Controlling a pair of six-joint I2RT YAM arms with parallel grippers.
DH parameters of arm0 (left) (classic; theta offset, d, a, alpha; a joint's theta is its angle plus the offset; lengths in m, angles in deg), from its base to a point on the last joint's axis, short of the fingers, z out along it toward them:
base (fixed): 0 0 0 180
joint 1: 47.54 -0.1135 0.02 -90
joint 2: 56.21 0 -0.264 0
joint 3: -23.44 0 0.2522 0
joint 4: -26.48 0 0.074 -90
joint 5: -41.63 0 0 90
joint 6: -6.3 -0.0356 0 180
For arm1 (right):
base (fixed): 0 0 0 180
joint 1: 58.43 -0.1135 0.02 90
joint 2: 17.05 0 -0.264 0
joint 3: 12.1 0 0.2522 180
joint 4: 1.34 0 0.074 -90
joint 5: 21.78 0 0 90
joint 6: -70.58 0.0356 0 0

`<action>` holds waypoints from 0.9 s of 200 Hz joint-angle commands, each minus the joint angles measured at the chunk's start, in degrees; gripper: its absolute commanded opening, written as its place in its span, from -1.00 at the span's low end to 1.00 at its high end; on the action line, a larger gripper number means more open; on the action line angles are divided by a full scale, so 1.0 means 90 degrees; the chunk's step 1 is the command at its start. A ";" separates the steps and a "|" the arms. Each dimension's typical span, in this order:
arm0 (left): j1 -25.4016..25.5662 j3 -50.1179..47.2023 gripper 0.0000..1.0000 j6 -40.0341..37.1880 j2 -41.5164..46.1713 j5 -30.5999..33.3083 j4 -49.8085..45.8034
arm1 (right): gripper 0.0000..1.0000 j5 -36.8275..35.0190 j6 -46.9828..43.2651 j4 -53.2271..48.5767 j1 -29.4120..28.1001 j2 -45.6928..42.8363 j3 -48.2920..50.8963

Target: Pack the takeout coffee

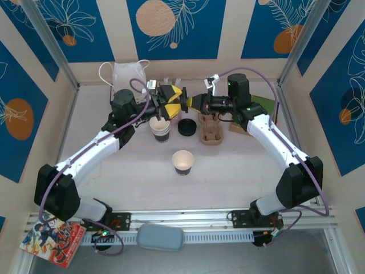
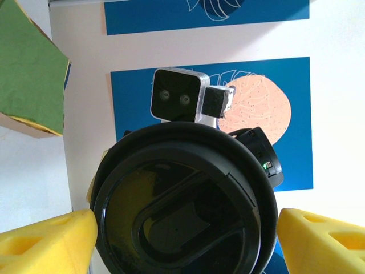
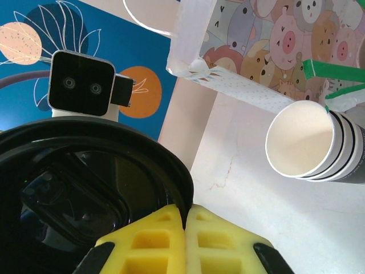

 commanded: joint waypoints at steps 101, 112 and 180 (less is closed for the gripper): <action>0.0066 -0.0123 0.64 -0.0117 0.0085 0.0022 -0.0109 | -0.88 0.0221 -0.0023 0.0024 -0.0102 0.0036 -0.0187; 0.0062 -0.0117 0.64 -0.0203 0.0112 0.0047 -0.0284 | -0.88 0.0223 -0.0032 0.0012 -0.0087 0.0019 -0.0172; 0.0084 -0.0130 0.62 0.0070 0.0027 -0.0082 0.0204 | -0.88 0.0227 -0.0037 0.0043 -0.0119 0.0014 -0.0091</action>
